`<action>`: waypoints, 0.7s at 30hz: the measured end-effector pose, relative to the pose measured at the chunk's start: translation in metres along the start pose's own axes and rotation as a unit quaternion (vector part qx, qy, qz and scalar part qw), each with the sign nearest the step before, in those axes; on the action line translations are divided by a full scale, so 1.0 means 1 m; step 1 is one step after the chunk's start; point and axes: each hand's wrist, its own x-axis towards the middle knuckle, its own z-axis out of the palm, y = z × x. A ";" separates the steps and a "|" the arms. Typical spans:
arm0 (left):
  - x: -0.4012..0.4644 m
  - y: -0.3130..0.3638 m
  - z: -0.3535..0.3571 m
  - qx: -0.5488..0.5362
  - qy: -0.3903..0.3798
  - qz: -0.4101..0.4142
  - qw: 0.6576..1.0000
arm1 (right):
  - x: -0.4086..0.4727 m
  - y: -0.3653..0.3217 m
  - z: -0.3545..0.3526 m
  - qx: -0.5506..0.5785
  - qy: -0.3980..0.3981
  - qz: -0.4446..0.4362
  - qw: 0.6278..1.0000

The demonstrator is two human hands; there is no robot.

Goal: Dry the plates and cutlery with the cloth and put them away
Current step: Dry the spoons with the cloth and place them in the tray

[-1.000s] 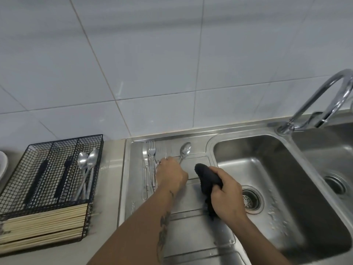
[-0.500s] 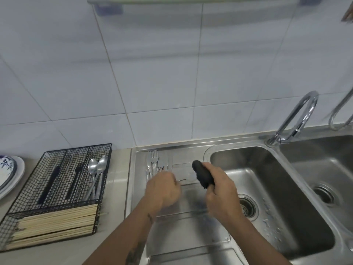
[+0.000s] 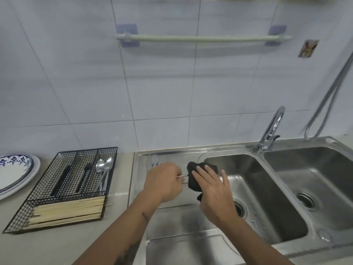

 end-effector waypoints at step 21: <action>-0.055 -0.006 -0.011 -0.263 -0.120 -0.105 0.952 | -0.029 -0.010 -0.005 0.147 0.069 0.013 0.987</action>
